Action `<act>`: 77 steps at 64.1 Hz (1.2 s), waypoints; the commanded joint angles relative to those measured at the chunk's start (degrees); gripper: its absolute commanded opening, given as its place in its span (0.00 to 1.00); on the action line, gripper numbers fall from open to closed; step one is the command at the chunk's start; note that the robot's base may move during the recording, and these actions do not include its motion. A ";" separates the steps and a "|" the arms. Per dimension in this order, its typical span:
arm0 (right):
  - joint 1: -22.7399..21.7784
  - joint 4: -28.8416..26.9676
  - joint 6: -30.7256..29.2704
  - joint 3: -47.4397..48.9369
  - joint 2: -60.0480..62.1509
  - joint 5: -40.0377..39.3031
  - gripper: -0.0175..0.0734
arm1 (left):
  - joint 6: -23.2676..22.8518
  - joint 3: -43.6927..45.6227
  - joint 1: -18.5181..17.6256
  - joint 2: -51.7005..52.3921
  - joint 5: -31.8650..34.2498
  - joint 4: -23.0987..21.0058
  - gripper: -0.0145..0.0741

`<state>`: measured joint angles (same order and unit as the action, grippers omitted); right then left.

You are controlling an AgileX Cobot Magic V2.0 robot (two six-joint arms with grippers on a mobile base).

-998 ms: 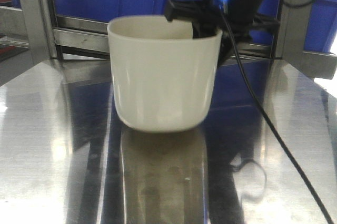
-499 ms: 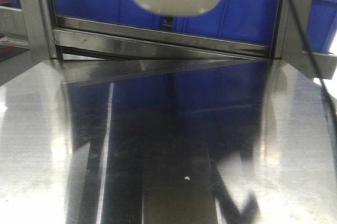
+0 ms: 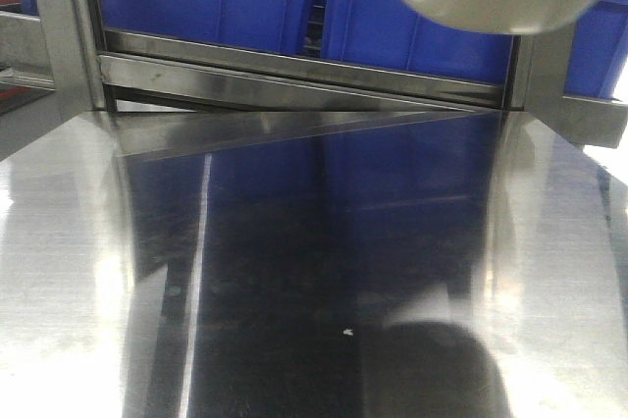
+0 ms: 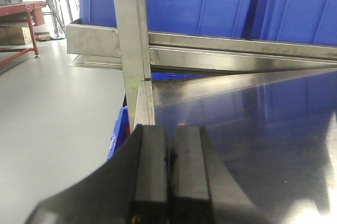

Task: Move white bin to right shelf second layer
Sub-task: 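Raise the held white bin up and back toward the robot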

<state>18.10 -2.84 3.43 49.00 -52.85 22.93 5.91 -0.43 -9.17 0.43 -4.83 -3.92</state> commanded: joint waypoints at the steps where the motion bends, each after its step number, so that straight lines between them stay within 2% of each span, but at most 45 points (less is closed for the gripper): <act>1: -0.83 -0.03 -0.32 -2.23 5.84 -8.00 0.25 | -0.20 -2.11 0.05 0.80 4.83 -0.31 0.26; 21: -1.03 -0.03 -0.32 -12.53 16.47 -11.06 0.25 | -0.20 -2.11 0.05 0.80 4.83 -0.31 0.26; 77: -1.03 -0.03 -0.32 -13.14 16.91 -10.29 0.25 | -0.20 -2.11 0.05 0.80 4.83 -0.31 0.26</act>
<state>17.44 -2.84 3.43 33.96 -36.42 18.84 5.91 -0.43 -9.17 0.43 -4.83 -3.92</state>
